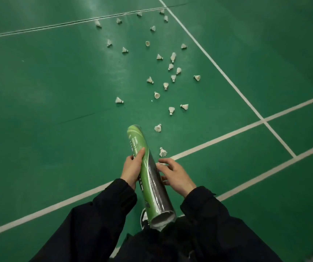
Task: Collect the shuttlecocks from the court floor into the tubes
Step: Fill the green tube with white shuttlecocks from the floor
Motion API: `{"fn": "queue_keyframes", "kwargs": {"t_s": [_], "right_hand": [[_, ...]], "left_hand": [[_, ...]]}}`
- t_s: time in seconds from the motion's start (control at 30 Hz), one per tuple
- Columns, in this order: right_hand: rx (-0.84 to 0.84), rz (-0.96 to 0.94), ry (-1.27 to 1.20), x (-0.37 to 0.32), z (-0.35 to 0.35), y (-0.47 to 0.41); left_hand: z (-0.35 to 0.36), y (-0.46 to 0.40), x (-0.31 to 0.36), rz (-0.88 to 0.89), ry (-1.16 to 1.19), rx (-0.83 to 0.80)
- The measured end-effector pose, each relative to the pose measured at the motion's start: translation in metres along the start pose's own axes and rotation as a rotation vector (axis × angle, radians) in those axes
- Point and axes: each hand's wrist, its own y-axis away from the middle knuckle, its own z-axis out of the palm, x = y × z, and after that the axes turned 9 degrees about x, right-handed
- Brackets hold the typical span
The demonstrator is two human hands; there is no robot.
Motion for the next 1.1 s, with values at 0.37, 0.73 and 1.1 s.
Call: {"fn": "queue_keyframes", "kwargs": {"t_s": [0.37,0.73,1.1], "right_hand": [[0.292,0.362,-0.173,0.046,0.014,-0.274],[0.422,0.561,0.080,0.315,0.095,-0.598],[0.627,0.071,0.058,0.384,0.148,-0.672]], "left_hand": [[0.020,-0.241,0.048,-0.115,0.105,0.156],[0.068,-0.575,-0.079,-0.195,0.529,0.208],[0.038,-0.689,-0.171,-0.124,0.582,0.332]]}}
